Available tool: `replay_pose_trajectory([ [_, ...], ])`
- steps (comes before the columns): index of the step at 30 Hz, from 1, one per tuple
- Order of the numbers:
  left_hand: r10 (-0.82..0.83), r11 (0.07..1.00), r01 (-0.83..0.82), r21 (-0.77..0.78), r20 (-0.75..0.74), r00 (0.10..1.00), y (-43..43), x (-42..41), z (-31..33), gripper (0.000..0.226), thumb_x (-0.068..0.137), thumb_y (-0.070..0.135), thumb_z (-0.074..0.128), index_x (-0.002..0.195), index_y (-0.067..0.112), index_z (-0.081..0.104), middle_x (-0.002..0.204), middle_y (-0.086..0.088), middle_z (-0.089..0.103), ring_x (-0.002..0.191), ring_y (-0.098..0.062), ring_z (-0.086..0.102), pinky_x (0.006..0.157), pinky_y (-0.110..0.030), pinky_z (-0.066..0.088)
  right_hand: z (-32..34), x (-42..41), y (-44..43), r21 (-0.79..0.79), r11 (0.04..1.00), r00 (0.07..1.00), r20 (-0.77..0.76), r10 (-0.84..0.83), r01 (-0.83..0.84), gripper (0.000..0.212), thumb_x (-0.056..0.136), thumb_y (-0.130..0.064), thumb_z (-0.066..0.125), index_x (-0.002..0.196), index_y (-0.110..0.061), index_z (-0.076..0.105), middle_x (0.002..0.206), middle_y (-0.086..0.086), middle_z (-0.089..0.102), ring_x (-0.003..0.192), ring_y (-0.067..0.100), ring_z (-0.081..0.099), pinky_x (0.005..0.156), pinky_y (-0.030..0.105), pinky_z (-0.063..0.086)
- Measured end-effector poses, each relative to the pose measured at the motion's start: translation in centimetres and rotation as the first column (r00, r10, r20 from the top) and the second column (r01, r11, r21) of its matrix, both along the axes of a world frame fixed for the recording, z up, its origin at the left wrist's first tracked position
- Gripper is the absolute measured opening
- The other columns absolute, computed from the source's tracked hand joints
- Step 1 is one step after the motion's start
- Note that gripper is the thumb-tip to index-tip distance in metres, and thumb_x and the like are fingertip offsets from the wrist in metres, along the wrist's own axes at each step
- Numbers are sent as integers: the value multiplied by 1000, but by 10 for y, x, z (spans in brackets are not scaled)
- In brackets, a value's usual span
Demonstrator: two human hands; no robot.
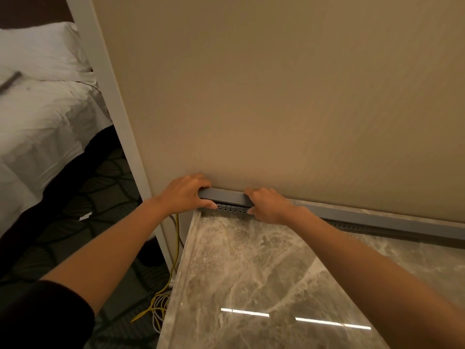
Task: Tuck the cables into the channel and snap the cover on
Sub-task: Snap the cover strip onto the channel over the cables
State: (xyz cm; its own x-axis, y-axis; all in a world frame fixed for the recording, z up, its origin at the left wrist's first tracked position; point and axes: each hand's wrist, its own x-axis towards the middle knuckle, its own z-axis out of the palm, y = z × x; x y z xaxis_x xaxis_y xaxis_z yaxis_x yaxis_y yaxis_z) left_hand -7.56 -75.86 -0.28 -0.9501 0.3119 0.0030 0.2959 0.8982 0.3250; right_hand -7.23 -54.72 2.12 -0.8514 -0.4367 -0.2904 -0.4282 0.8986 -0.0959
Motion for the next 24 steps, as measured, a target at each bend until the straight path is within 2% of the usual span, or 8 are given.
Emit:
replay_pose_trajectory([
  [4, 237, 890, -320, 326, 269, 933, -27, 7, -3, 58, 69, 30, 79, 118, 15, 51, 108, 0, 50, 98, -16, 49, 78, -26, 40, -1, -3, 0, -21, 1000, 1000, 17, -13, 13, 34, 92, -19, 53, 121, -3, 44, 125, 21, 55, 114, 38, 51, 90, 40, 41],
  [6, 225, 852, -361, 380, 357, 907, -33, 10, -6, 43, 71, 26, 78, 106, 16, 56, 97, 2, 56, 93, -17, 53, 73, -23, 42, -1, -4, -1, -23, 1000, 1000, 25, -13, 13, 34, 92, -19, 52, 122, -3, 44, 125, 21, 55, 115, 38, 51, 90, 39, 40],
  [9, 211, 787, -375, 490, 357, 910, -29, 13, -12, 18, 72, 21, 76, 83, 15, 63, 77, 1, 61, 75, -16, 54, 61, -20, 41, 0, -5, 0, -27, 999, 999, 34, -17, 17, 36, 93, -19, 51, 124, -3, 43, 126, 20, 54, 116, 37, 50, 88, 37, 39],
  [12, 241, 690, -408, 598, 342, 908, -26, 19, -19, 22, 73, 12, 75, 92, 7, 65, 80, -3, 64, 74, -15, 56, 66, -21, 44, 0, -6, 2, -48, 998, 999, 28, -27, 28, 37, 93, -20, 53, 124, -2, 45, 127, 19, 54, 117, 34, 49, 89, 36, 38],
  [15, 266, 622, -404, 671, 304, 915, -20, 24, -24, 18, 73, 7, 74, 86, 13, 65, 82, -2, 64, 74, -12, 57, 70, -23, 46, -2, -8, 3, -90, 996, 1000, 14, -28, 29, 40, 89, -24, 59, 122, -4, 50, 125, 16, 54, 116, 32, 49, 89, 35, 39],
  [17, 306, 589, -419, 691, 289, 907, -16, 26, -28, 19, 73, 5, 74, 89, 8, 64, 81, -4, 64, 72, -11, 56, 67, -20, 45, -4, -7, 4, -112, 993, 999, -14, -39, 37, 38, 87, -24, 62, 118, -4, 52, 122, 15, 55, 112, 31, 51, 87, 34, 39],
  [21, 346, 577, -452, 681, 298, 890, -19, 22, -31, 35, 70, 6, 77, 95, -9, 58, 84, -18, 61, 78, -22, 55, 71, -33, 47, -8, -3, 5, -166, 984, 994, -77, -72, 59, 39, 87, -22, 63, 119, -6, 50, 124, 12, 54, 111, 30, 51, 87, 33, 39],
  [24, 335, 488, -453, 746, 319, 887, -13, 21, -30, 32, 74, -2, 72, 104, -1, 61, 92, -9, 64, 82, -18, 58, 70, -19, 51, -7, -3, 6, -168, 984, 993, -86, -80, 64, 38, 88, -23, 61, 121, -8, 48, 123, 12, 56, 110, 33, 51, 89, 36, 40],
])
